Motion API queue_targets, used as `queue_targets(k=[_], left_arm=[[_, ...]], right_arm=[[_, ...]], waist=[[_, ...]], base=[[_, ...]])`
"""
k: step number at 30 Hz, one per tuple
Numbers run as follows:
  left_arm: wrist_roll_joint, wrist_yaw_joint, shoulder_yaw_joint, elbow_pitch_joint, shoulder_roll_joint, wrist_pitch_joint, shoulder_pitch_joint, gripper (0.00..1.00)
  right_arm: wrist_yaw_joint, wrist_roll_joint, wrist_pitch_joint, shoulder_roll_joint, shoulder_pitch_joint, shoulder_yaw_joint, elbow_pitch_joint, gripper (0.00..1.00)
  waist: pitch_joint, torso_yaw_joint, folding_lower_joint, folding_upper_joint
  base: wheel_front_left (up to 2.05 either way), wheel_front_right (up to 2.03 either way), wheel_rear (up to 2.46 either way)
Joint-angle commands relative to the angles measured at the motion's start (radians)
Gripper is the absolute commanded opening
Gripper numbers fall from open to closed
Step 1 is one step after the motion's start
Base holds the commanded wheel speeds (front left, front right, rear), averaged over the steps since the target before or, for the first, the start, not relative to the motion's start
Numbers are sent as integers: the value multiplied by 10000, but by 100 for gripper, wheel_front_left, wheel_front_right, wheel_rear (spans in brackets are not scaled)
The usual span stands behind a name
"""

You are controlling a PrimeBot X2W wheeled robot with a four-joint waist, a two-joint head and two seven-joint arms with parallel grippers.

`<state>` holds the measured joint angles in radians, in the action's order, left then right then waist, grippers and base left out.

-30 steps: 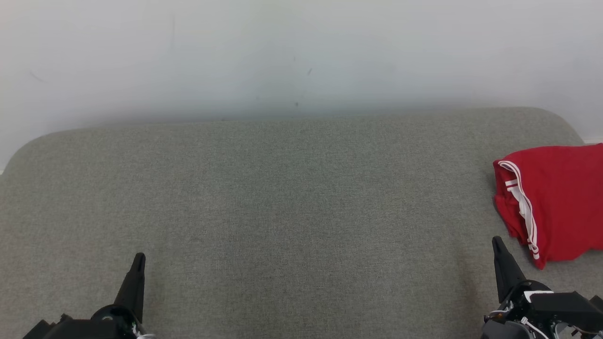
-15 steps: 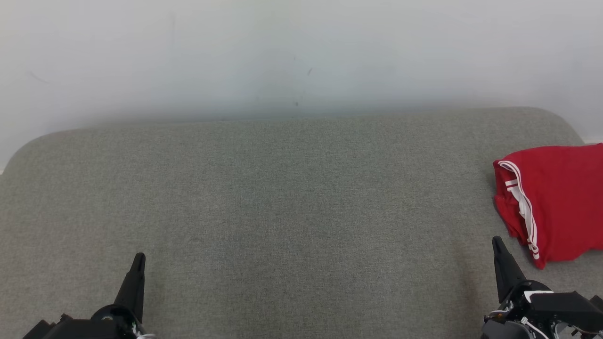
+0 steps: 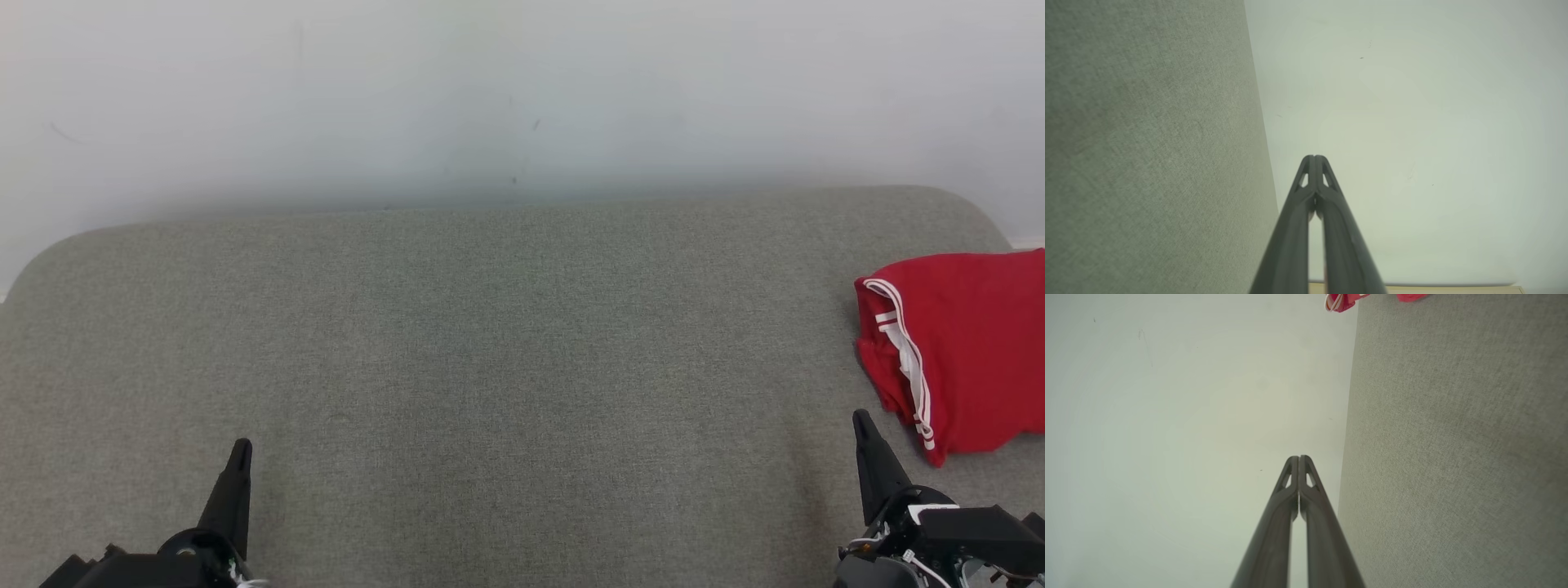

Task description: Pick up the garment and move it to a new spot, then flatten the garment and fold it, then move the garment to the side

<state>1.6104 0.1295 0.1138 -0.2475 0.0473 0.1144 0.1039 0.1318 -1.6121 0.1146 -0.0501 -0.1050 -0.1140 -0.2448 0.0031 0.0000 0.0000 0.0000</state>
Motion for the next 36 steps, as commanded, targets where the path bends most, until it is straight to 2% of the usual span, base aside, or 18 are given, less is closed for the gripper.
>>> queue_targets(k=[1,36], left_arm=[[49,27,1,36,56,31,112,0],[50,27,0,37,56,30,112,0]], right_arm=[[-21,-17,25,-1,-72,-16,18,0],[-21,-18,24,-1,-72,-15,18,0]], waist=[[0,0,0,0],[0,0,0,0]], base=[[0,0,0],[0,0,0]])
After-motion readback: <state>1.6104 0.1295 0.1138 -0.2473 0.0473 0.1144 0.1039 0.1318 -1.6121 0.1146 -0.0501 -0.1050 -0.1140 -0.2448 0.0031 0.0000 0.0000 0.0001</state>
